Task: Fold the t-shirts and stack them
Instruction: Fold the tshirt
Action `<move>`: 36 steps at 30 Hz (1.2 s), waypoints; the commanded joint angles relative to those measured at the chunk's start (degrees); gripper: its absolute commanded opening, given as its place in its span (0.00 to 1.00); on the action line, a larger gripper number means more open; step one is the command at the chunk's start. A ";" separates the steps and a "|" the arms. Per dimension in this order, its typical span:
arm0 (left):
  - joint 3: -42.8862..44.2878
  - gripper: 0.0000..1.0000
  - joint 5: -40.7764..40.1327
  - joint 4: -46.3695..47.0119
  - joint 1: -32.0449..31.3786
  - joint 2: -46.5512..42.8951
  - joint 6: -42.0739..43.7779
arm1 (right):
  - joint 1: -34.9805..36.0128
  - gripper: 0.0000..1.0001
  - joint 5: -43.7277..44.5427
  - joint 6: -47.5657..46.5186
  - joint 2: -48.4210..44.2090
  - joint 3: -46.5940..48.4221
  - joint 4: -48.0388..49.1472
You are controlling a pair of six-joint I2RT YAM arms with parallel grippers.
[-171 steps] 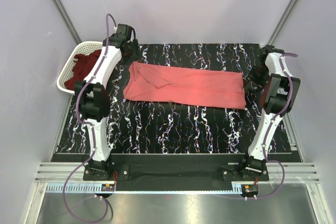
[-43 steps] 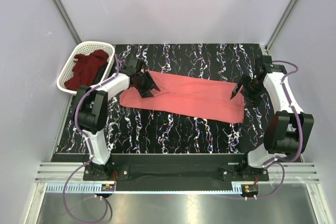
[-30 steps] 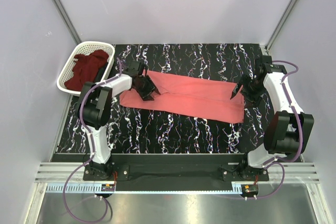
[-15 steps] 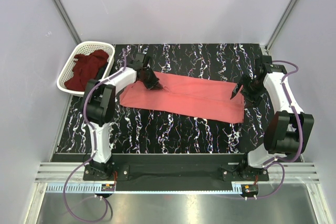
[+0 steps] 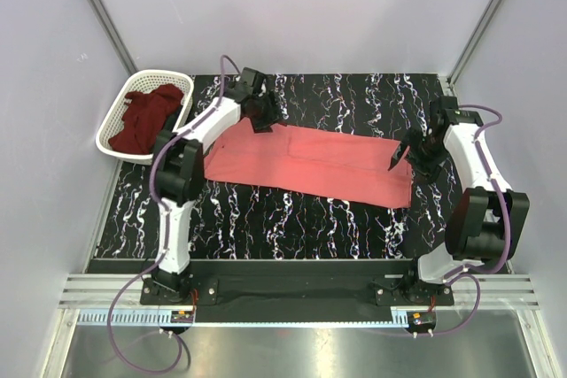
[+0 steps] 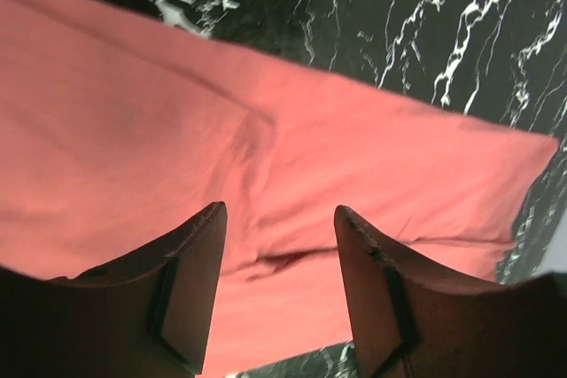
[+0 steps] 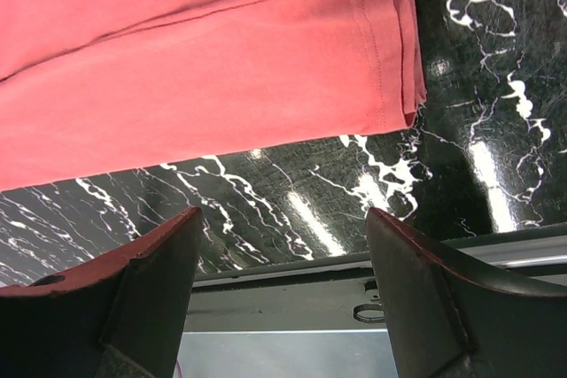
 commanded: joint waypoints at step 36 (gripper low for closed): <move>-12.15 0.99 -18.79 -26.21 3.92 -19.25 -23.24 | 33.15 1.00 10.14 -25.85 26.47 27.24 10.41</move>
